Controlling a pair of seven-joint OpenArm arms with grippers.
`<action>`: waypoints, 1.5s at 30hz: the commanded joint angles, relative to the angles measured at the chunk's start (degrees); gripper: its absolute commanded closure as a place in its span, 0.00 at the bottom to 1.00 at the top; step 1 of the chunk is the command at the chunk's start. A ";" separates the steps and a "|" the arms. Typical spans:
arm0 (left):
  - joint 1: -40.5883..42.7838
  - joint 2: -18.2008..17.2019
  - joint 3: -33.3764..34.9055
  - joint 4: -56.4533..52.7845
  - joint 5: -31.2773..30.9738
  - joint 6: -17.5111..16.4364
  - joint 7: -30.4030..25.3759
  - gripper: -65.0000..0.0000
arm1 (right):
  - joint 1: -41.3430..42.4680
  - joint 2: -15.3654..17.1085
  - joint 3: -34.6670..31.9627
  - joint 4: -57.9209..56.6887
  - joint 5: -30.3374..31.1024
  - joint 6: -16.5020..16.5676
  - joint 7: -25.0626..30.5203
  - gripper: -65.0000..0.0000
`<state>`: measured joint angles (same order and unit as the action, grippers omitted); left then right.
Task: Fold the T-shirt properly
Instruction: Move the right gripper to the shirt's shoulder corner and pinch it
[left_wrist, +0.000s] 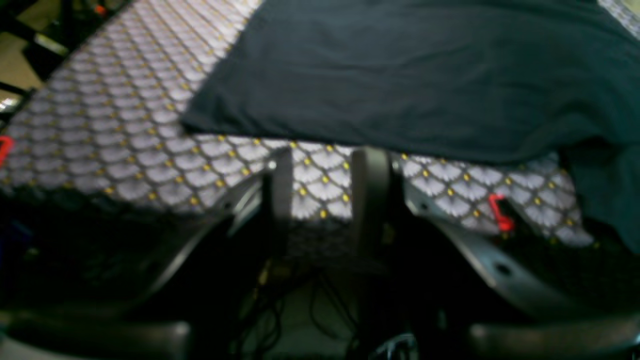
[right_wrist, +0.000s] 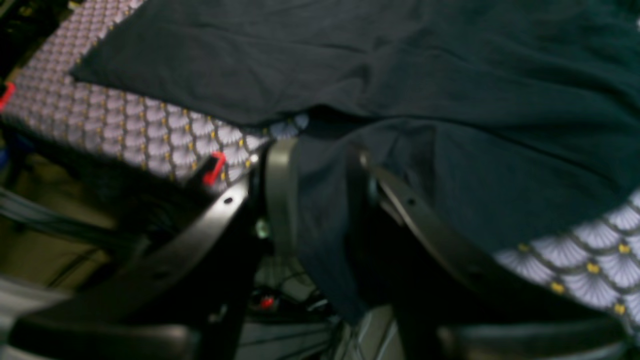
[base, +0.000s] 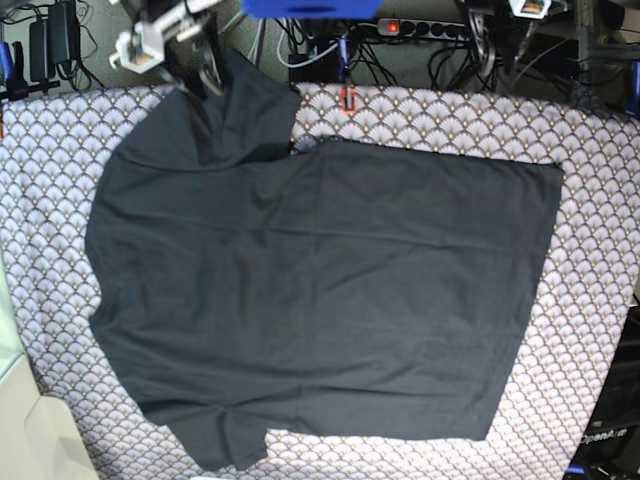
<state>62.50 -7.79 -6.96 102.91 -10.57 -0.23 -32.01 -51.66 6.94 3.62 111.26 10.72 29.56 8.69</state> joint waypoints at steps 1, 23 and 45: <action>0.49 -0.25 -0.12 0.95 0.24 0.10 -1.18 0.68 | 0.27 0.49 0.21 1.13 2.25 0.81 0.06 0.72; -3.20 -0.69 -5.21 0.95 -7.59 -0.25 1.46 0.66 | 7.22 0.84 8.21 1.40 13.94 0.55 -11.98 0.52; -6.19 -0.60 -7.68 4.03 -7.76 -0.25 9.72 0.66 | 15.75 -4.35 18.84 -14.08 14.82 0.90 -24.20 0.47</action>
<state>55.61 -8.08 -14.44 106.13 -18.28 -0.32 -20.75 -35.73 2.35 22.17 96.33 24.53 30.00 -16.93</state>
